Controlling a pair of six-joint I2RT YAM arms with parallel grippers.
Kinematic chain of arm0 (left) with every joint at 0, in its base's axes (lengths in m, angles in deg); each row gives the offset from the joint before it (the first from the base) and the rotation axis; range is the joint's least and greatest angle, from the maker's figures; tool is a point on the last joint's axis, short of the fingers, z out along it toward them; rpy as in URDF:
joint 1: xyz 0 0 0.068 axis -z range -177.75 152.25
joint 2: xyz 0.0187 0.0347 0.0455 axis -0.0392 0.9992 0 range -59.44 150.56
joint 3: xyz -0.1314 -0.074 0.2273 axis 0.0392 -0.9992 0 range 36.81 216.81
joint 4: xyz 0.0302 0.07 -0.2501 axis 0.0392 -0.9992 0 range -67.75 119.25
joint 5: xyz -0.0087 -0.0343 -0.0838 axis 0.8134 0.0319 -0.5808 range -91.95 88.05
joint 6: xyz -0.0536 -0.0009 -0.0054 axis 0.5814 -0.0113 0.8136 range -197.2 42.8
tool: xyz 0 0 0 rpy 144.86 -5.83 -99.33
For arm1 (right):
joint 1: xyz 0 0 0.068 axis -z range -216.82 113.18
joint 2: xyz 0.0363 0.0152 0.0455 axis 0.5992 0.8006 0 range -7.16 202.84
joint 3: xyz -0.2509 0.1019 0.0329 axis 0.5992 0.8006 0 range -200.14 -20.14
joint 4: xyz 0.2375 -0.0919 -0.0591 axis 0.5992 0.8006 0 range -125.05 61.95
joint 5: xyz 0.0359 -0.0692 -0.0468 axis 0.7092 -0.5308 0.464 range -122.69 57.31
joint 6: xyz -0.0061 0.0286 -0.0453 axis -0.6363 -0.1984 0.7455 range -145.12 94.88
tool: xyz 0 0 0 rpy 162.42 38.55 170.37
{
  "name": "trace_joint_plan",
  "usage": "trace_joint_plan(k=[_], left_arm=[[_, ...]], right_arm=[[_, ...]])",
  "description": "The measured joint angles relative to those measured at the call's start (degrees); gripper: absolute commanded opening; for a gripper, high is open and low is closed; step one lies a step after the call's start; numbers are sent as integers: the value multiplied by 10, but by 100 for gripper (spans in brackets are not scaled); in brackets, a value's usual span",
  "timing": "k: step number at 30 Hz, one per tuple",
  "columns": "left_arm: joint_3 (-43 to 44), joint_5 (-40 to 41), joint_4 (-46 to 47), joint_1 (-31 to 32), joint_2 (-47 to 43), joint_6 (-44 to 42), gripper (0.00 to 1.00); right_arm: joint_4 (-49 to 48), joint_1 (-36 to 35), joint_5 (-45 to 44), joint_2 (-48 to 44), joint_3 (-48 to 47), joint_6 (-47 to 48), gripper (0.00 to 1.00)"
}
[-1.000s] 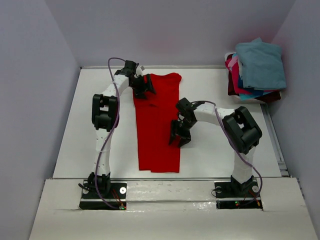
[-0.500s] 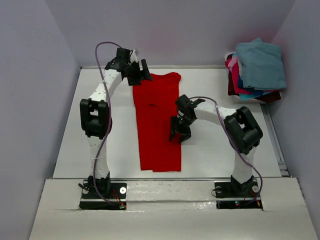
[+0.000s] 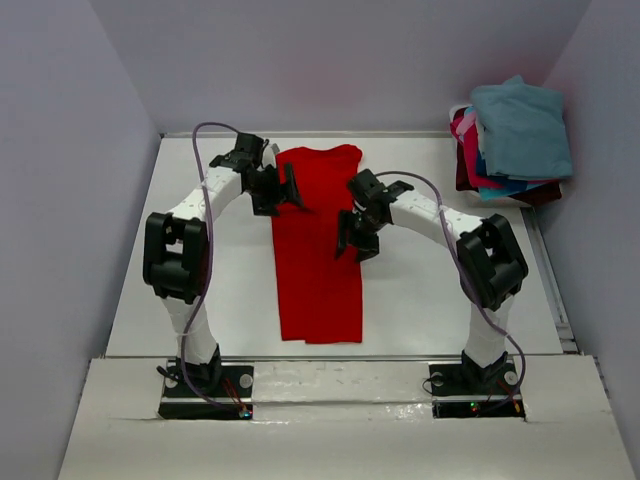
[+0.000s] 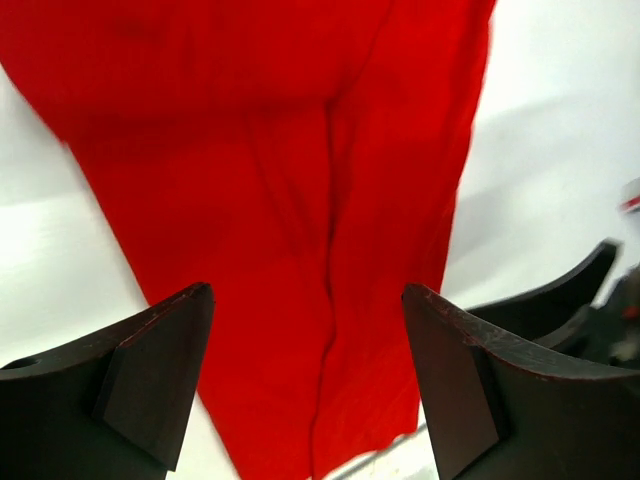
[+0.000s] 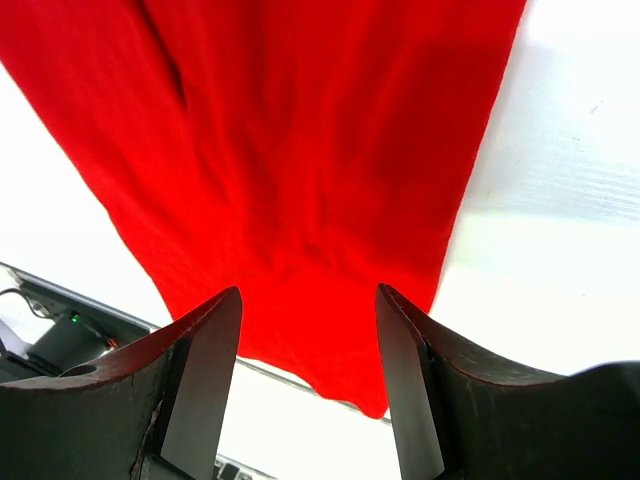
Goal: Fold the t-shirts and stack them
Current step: Fold the tshirt
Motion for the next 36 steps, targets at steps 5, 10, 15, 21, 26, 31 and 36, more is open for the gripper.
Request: trace_joint_plan(k=[5,10,15,21,26,31,36], left_arm=[[-102,5,-1,20,-52,0,88],[-155,5,-3,62,-88,3,88],[-160,6,2,96,-90,5,88],[-163,10,0,103,-93,6,88],[-168,12,-3,121,-100,5,88],[-168,22,-14,163,-100,6,88],[-168,35,-17,168,-100,10,88]], right_arm=[[6,0,-18,-4,-12,-3,62],[37,8,-53,13,-69,-7,62],[69,51,-76,83,-234,-6,62],[110,134,-93,220,-528,0,62],[101,188,-82,266,-581,-3,62],[92,197,-50,300,-539,-4,62],[75,174,-30,281,-430,1,62]])
